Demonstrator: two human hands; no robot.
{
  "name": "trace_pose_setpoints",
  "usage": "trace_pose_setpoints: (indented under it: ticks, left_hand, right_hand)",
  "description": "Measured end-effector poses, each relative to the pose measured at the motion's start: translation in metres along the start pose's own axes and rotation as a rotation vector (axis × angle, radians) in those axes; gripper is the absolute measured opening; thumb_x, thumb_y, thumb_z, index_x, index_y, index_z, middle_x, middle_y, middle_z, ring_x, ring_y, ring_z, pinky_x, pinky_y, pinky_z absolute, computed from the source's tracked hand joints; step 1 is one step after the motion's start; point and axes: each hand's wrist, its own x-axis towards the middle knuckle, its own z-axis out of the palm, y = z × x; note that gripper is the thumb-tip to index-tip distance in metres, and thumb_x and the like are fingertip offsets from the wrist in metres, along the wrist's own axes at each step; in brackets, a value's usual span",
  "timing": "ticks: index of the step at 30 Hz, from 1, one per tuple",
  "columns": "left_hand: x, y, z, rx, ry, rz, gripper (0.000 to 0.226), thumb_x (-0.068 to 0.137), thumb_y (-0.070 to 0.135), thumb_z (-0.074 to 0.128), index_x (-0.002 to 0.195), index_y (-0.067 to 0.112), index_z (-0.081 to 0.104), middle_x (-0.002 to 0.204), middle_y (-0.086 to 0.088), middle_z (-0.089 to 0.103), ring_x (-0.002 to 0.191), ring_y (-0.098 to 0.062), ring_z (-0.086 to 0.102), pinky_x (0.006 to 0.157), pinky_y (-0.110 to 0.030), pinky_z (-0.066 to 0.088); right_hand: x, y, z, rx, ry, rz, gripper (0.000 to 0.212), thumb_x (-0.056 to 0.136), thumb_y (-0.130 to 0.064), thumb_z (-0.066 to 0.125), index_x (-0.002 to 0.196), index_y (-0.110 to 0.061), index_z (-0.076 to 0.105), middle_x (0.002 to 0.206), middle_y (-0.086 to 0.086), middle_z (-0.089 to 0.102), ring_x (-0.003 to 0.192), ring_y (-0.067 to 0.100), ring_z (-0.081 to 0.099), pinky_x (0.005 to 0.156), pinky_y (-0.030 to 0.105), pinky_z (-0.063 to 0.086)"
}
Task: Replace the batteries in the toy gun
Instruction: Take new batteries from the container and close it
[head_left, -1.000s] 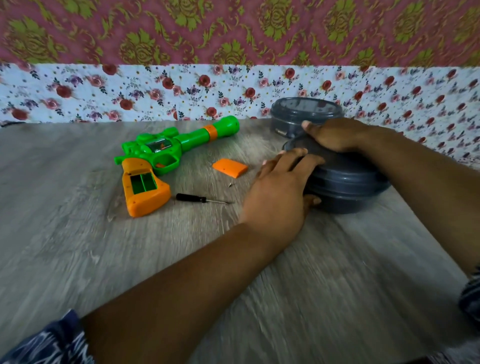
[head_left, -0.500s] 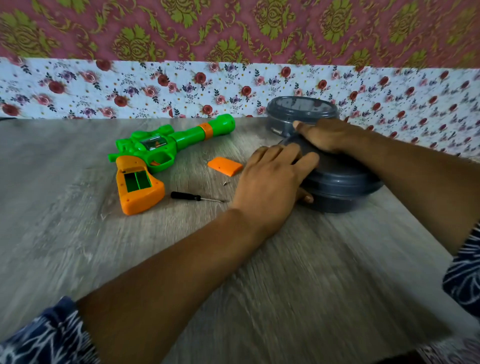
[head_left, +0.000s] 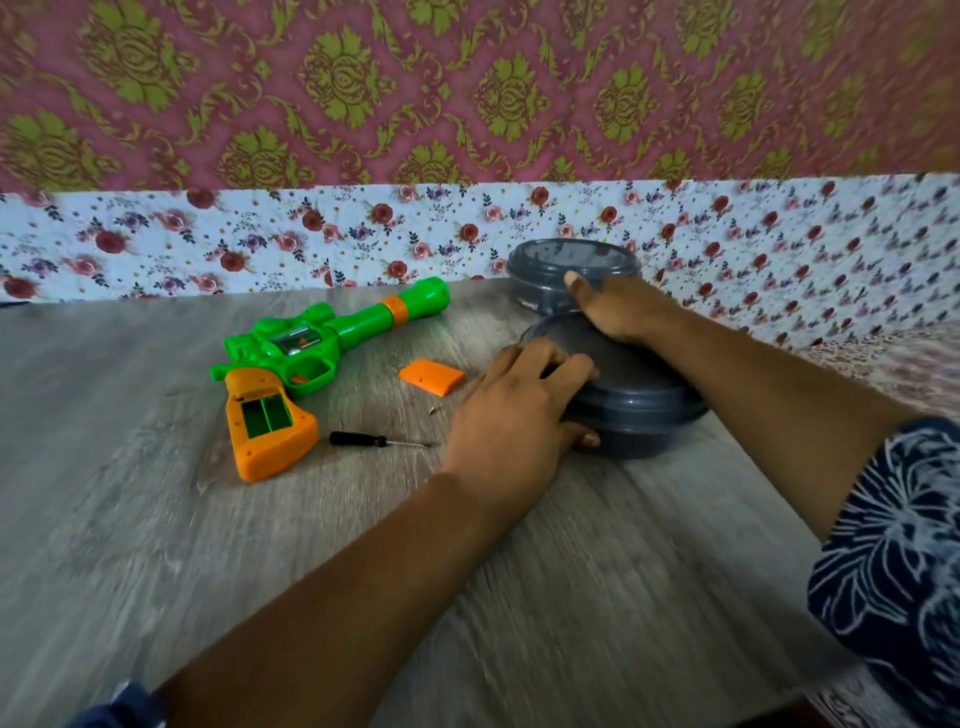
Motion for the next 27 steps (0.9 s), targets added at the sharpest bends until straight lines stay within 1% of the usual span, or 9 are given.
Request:
trace_pose_setpoints:
  ticks: [5,7,9,11,15,22,23,25,27]
  left_hand:
    - [-0.004,0.000,0.001,0.025,-0.001,0.001,0.048,0.066,0.030,0.076,0.110,0.018,0.061,0.108,-0.005,0.060,0.104,-0.029,0.058,0.081,-0.036,0.051]
    - [-0.005,0.001,0.000,0.057,-0.021,0.008,0.051,0.074,0.033,0.073,0.120,0.020,0.056,0.121,-0.004,0.056,0.118,-0.027,0.052,0.093,-0.036,0.046]
    - [-0.007,0.004,0.001,0.059,-0.081,-0.011,0.059,0.083,0.039,0.063,0.136,0.021,0.042,0.140,-0.002,0.043,0.135,-0.023,0.035,0.110,-0.034,0.029]
    - [-0.007,0.003,0.001,0.046,-0.110,-0.052,0.069,0.086,0.045,0.058,0.144,0.019,0.030,0.150,0.000,0.030,0.142,-0.019,0.023,0.116,-0.033,0.015]
    - [-0.009,0.000,0.000,0.030,-0.146,-0.104,0.074,0.087,0.049,0.052,0.146,0.019,0.021,0.154,0.001,0.020,0.143,-0.016,0.017,0.117,-0.031,0.008]
    - [-0.010,-0.008,0.005,0.032,-0.224,-0.151,0.072,0.088,0.054,0.047,0.145,0.020,0.020,0.152,0.002,0.021,0.141,-0.014,0.019,0.115,-0.028,0.013]
    - [-0.011,-0.009,0.005,0.027,-0.228,-0.156,0.072,0.088,0.054,0.047,0.145,0.020,0.020,0.152,0.002,0.022,0.141,-0.015,0.020,0.115,-0.028,0.014]
    - [-0.011,-0.008,0.004,0.003,-0.226,-0.166,0.071,0.088,0.054,0.048,0.144,0.020,0.022,0.151,0.002,0.024,0.139,-0.015,0.023,0.114,-0.028,0.018]
    - [-0.010,-0.008,0.003,-0.038,-0.220,-0.197,0.068,0.088,0.054,0.048,0.143,0.020,0.026,0.149,0.002,0.028,0.136,-0.015,0.028,0.111,-0.028,0.023]
  right_hand:
    - [-0.009,0.009,-0.020,0.146,-0.149,0.017,0.062,0.095,-0.055,0.022,0.137,-0.014,0.041,0.141,0.017,0.043,0.124,0.033,0.044,0.101,0.039,0.035]
    - [-0.015,0.018,-0.026,0.140,-0.244,0.038,0.056,0.097,-0.049,0.027,0.136,-0.012,0.041,0.140,0.016,0.044,0.123,0.031,0.045,0.101,0.037,0.037]
    - [-0.020,0.031,-0.024,0.064,-0.258,0.067,0.058,0.095,-0.052,0.029,0.130,-0.009,0.048,0.137,0.017,0.047,0.119,0.031,0.049,0.100,0.037,0.039]
    - [-0.020,0.043,-0.022,0.055,-0.176,0.113,0.067,0.091,-0.059,0.031,0.126,-0.006,0.052,0.136,0.018,0.049,0.117,0.033,0.051,0.098,0.038,0.040]
    - [-0.015,0.064,-0.027,-0.011,-0.047,0.222,0.071,0.089,-0.060,0.036,0.122,0.002,0.051,0.129,0.024,0.053,0.110,0.036,0.054,0.084,0.035,0.041]
    - [-0.012,0.087,-0.035,0.007,0.071,0.329,0.062,0.093,-0.052,0.038,0.125,0.000,0.048,0.132,0.023,0.050,0.117,0.038,0.049,0.099,0.043,0.040]
    - [-0.013,0.086,-0.036,-0.021,0.069,0.326,0.060,0.093,-0.051,0.037,0.121,0.000,0.051,0.124,0.023,0.055,0.113,0.038,0.052,0.095,0.043,0.042]
    - [-0.018,0.080,-0.038,-0.156,0.110,0.281,0.051,0.092,-0.050,0.039,0.097,-0.004,0.060,0.094,0.017,0.061,0.095,0.035,0.058,0.084,0.041,0.048]
    - [-0.026,0.066,-0.043,-0.338,0.267,0.141,0.043,0.092,-0.046,0.042,0.082,-0.008,0.058,0.088,0.014,0.059,0.089,0.033,0.057,0.081,0.039,0.049]
